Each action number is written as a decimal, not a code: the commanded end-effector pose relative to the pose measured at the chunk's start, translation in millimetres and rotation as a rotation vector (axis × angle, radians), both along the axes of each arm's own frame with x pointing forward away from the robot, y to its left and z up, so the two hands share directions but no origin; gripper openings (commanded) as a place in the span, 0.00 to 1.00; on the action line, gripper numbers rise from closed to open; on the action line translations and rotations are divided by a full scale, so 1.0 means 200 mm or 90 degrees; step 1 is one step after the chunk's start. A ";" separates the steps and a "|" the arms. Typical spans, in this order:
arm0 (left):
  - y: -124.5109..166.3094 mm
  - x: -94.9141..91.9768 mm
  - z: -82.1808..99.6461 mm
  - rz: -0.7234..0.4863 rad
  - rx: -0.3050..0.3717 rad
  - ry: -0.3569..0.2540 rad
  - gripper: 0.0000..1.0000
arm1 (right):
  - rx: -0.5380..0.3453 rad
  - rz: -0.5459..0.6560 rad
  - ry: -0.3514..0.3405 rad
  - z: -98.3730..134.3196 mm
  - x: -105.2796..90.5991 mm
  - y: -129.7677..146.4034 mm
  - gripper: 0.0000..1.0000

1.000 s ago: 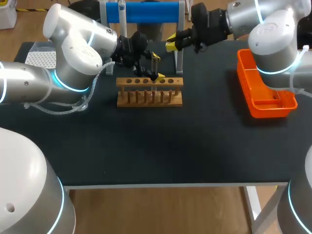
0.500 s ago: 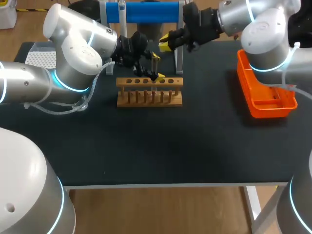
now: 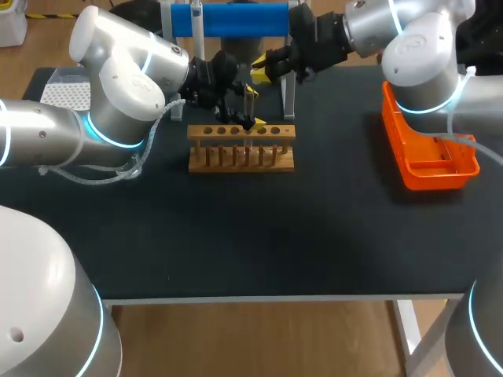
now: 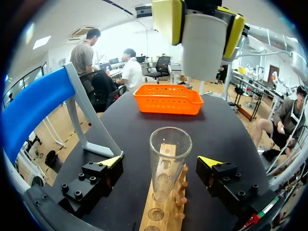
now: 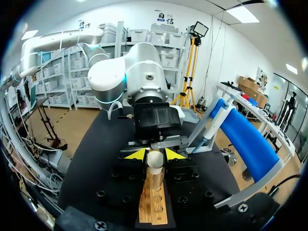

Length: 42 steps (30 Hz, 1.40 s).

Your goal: Invert the test tube, pick up the pipette, mount the tip to pipette, aspirate from beaker and dispense into the tube, eject the tip, return the pipette, and cap with the stopper.

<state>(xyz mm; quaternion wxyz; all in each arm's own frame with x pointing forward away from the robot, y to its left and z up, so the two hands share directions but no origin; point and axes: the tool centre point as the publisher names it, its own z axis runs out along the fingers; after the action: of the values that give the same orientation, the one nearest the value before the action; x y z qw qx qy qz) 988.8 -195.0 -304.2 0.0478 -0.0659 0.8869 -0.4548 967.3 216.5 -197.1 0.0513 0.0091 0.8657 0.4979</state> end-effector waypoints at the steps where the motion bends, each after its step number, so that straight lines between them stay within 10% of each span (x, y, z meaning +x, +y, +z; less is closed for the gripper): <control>1: 0.00 0.00 0.00 -0.001 0.001 0.001 1.00 | -0.004 0.004 0.003 -0.02 0.01 0.01 0.00; 42: 0.00 0.00 0.00 -0.001 0.001 0.001 1.00 | -0.025 0.011 0.010 -0.12 0.00 0.05 0.00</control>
<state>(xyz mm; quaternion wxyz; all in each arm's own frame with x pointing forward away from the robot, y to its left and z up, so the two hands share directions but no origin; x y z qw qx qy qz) 988.8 -195.0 -304.2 0.0478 -0.0659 0.8869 -0.4548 965.2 225.4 -220.1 0.0414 0.0042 0.8741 0.4839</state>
